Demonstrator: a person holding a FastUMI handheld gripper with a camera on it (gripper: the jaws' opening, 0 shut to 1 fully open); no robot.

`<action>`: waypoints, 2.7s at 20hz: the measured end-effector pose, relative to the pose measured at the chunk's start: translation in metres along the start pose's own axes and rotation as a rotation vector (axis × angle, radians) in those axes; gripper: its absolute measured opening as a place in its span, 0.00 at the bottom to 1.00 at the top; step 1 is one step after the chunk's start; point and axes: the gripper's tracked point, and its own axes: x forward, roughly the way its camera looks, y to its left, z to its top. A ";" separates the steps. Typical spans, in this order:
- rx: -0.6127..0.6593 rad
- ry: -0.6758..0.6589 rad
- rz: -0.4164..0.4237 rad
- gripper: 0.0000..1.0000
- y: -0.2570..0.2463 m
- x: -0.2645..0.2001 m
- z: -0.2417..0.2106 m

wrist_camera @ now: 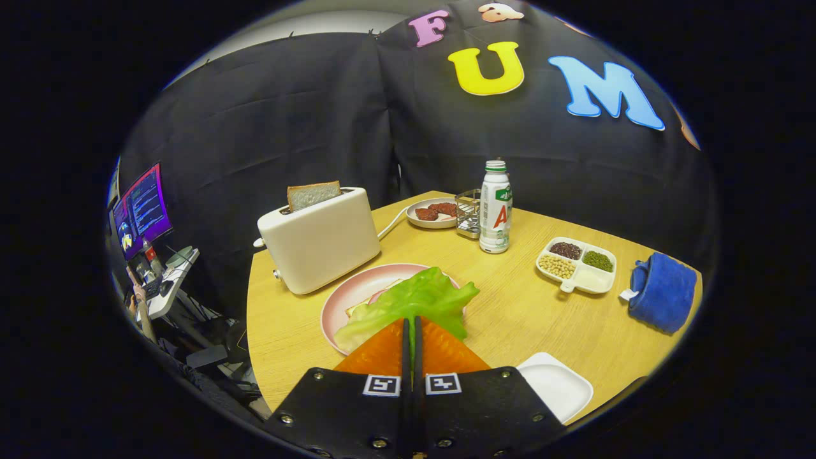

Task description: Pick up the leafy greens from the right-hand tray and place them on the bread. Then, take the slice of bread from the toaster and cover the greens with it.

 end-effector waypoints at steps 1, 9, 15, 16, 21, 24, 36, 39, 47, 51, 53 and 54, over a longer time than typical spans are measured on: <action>0.002 0.001 0.013 0.00 0.006 0.010 0.001; 0.020 0.051 0.018 0.01 0.018 0.071 -0.013; -0.004 -0.017 -0.049 0.52 0.008 0.065 0.006; -0.003 -0.038 -0.064 0.58 0.006 0.062 0.011; 0.054 -0.197 -0.205 0.58 0.005 0.031 0.044; 0.147 -0.286 -0.345 0.58 0.007 0.014 0.057; 0.149 -0.429 -0.472 0.59 0.146 0.061 0.115; 0.088 -0.444 -0.465 0.59 0.186 0.089 0.137; 0.092 -0.409 -0.491 0.59 0.230 0.157 0.155; 0.118 -0.384 -0.513 0.59 0.226 0.183 0.158; 0.137 -0.359 -0.527 0.59 0.218 0.197 0.158; 0.149 -0.343 -0.533 0.59 0.214 0.204 0.158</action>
